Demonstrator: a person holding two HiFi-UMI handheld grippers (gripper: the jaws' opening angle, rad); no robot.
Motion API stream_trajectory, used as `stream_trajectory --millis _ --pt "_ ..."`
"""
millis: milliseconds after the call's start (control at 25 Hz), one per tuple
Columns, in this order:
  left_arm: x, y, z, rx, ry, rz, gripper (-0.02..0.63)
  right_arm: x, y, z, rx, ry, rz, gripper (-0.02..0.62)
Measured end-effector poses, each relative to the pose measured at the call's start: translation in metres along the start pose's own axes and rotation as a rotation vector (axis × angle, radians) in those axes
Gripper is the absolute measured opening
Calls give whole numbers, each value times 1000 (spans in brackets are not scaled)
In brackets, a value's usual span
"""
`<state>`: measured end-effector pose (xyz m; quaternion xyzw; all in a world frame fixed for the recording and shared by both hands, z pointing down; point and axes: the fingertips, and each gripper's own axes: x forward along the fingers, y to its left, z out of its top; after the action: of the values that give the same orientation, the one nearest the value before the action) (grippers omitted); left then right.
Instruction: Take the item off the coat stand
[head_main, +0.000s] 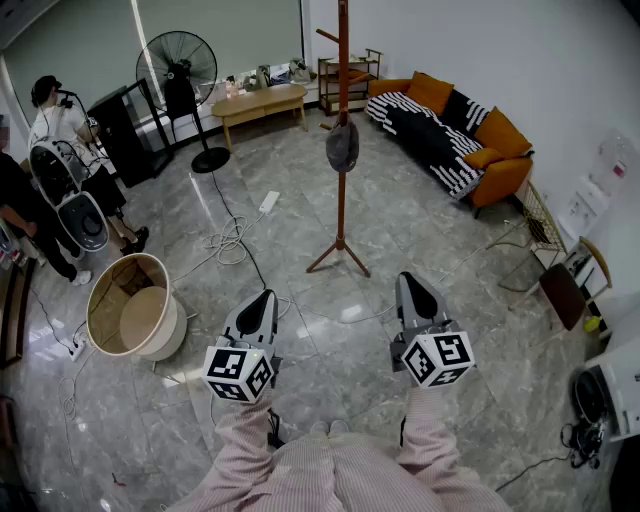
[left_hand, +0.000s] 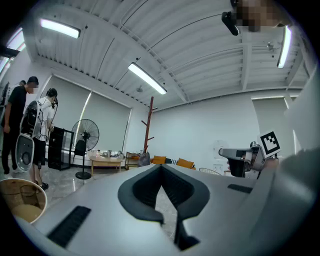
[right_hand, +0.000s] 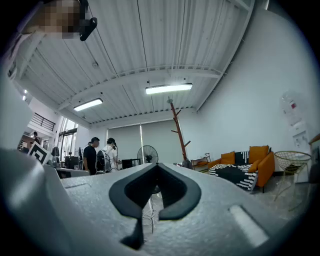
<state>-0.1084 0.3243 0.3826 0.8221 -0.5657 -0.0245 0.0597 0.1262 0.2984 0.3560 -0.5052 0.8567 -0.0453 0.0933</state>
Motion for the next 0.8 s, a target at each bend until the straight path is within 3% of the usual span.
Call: stream_trajectory --millis 520,800 --pt "-1 -27 -3 -18 -18 -12 2 -21 -11 -1 17 -6 9 5" --pt "1 -43 -8 -14 -5 -15 2 -24 -20 -9 78 -1 25 5"
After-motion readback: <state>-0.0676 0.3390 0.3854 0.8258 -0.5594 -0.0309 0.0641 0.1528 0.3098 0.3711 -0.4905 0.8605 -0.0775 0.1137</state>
